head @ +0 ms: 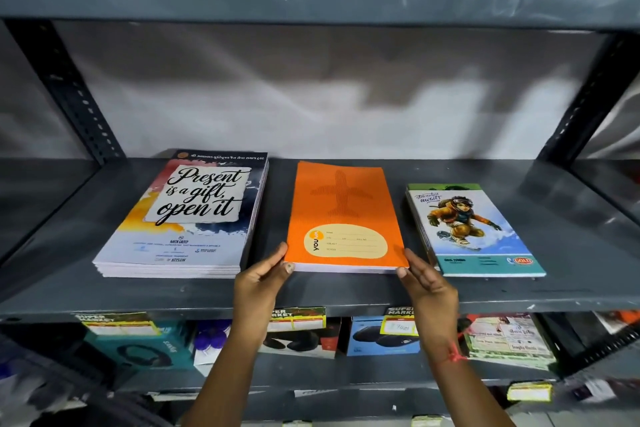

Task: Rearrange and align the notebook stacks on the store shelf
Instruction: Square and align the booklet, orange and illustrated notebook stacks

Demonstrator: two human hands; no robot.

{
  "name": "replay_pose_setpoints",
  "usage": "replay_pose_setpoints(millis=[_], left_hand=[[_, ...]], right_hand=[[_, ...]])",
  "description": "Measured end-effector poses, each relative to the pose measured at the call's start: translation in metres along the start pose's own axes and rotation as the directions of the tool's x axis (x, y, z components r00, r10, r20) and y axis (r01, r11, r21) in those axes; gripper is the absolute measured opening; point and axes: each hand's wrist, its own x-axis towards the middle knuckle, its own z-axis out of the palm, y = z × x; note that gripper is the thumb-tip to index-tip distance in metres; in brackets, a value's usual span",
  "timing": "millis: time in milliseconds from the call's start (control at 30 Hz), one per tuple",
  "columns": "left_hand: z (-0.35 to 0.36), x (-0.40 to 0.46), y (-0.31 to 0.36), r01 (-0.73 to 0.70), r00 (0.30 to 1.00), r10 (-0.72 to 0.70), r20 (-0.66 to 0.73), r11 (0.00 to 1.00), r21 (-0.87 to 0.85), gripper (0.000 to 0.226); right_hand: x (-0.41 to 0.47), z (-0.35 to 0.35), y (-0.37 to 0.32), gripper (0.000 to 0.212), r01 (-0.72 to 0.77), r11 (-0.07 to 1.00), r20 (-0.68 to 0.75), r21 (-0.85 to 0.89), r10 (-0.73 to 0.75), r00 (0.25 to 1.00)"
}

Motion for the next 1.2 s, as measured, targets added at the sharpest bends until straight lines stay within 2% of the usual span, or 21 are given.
replay_pose_setpoints(millis=[167,500,733,833,1200], left_hand=[[0.007,0.003,-0.002,-0.017,0.998,0.012,-0.066,0.997,-0.075,0.038],[0.015,0.005,-0.003,-0.021,0.986,-0.003,-0.166,0.99,-0.142,0.034],[0.019,0.006,-0.004,-0.045,0.973,0.021,-0.23,0.994,-0.097,0.032],[0.019,0.008,-0.006,-0.048,0.971,0.026,-0.24,0.995,-0.087,0.031],[0.022,0.01,-0.006,-0.05,0.963,0.021,-0.27,0.994,-0.101,0.031]], right_hand=[[0.006,0.005,0.006,0.039,0.006,1.0,-0.071,0.023,-0.004,0.997],[0.011,0.011,0.008,0.037,0.004,0.999,-0.109,0.032,0.0,0.994],[0.012,0.014,0.008,0.03,-0.039,0.998,-0.112,0.057,0.045,0.993],[0.013,0.014,0.009,0.036,-0.046,0.997,-0.11,0.063,0.053,0.992],[0.014,0.013,0.01,0.036,0.029,0.996,-0.1,0.083,-0.021,0.995]])
